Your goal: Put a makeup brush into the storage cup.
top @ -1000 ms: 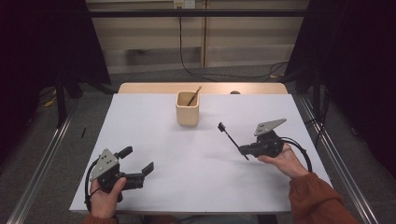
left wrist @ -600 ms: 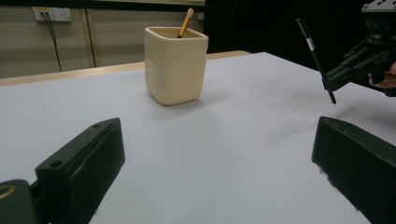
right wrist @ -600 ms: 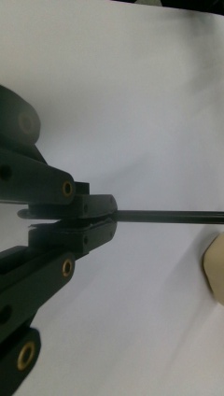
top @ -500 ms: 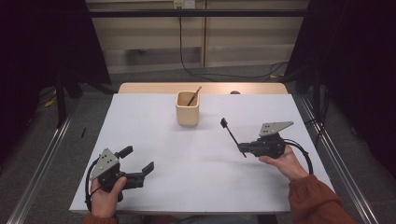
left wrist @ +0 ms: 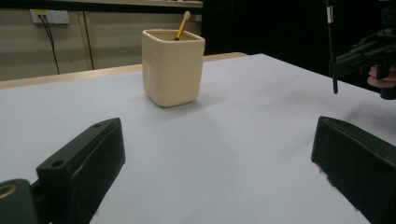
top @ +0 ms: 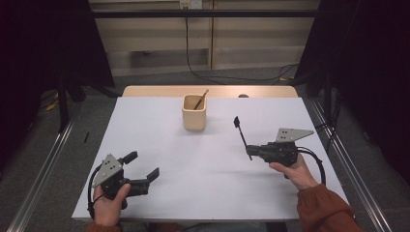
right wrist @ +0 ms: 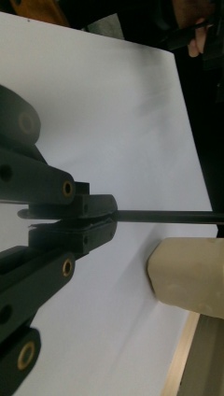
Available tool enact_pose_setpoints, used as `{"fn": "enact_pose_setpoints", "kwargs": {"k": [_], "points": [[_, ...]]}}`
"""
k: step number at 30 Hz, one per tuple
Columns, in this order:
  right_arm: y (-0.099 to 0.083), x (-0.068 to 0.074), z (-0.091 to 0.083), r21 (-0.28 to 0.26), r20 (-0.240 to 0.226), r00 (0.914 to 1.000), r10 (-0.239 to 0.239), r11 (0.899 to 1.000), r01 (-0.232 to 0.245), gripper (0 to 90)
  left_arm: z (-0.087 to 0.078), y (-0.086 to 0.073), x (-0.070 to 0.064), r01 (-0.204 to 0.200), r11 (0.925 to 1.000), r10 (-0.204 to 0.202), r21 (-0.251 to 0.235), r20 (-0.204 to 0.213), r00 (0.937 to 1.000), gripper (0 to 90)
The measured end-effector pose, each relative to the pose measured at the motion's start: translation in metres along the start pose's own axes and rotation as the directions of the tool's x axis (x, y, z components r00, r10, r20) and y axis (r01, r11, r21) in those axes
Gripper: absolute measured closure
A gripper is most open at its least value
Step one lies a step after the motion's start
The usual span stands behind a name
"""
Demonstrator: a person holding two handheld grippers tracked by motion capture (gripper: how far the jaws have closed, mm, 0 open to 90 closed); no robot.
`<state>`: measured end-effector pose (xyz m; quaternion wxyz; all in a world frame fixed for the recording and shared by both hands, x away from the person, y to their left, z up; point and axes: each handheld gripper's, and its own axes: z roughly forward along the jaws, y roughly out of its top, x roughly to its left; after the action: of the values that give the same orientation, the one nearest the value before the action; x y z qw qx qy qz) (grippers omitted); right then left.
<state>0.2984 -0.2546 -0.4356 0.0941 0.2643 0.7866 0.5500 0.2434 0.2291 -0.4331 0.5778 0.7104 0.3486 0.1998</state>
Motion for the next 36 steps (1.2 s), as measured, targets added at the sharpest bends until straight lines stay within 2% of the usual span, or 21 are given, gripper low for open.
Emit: {"fn": "enact_pose_setpoints", "kwargs": {"k": [6, 9, 14, 16, 18, 26, 31, 36], "points": [[0.004, 0.001, -0.005, -0.07, 0.001, 0.9999, 0.014, 0.997, -0.014, 86.7, 0.001, 0.001, -0.002, -0.003, 1.0, 0.003, -0.002, 0.009, 1.0, 3.2], [0.01, 0.005, -0.008, -0.086, 0.002, 1.0, 0.0, 0.996, 0.0, 86.7, 0.001, 0.001, -0.002, 0.005, 1.0, -0.005, -0.005, 0.012, 0.9999, 3.2], [0.02, 0.011, -0.013, -0.155, -0.008, 0.9999, -0.013, 0.988, 0.012, 86.7, 0.001, 0.001, -0.002, 0.001, 1.0, -0.001, -0.007, 0.011, 0.9999, 3.3], [0.02, 0.012, -0.012, -0.142, 0.001, 0.9996, -0.026, 0.99, 0.026, 86.7, 0.0, 0.001, -0.003, 0.002, 0.9998, -0.001, -0.018, 0.013, 0.9999, 3.7], [0.018, 0.012, -0.011, -0.13, 0.002, 0.9998, -0.021, 0.991, 0.021, 86.6, 0.001, 0.001, -0.003, -0.005, 0.9999, 0.005, -0.01, 0.014, 0.9999, 3.8], [0.023, 0.019, -0.004, -0.144, -0.018, 0.9996, -0.021, 0.989, 0.018, 86.7, 0.004, 0.003, -0.007, -0.012, 0.9999, 0.012, -0.01, 0.029, 0.9995, 4.0], [0.028, 0.023, 0.003, -0.151, -0.041, 0.9989, -0.023, 0.988, 0.016, 86.6, 0.008, 0.004, -0.009, -0.013, 0.9999, 0.013, -0.009, 0.033, 0.9994, 3.0], [0.032, 0.029, 0.017, -0.14, -0.083, 0.9963, -0.025, 0.99, 0.013, 86.6, 0.014, 0.005, -0.011, -0.009, 1.0, 0.009, -0.003, 0.045, 0.9989, 1.4]]}}
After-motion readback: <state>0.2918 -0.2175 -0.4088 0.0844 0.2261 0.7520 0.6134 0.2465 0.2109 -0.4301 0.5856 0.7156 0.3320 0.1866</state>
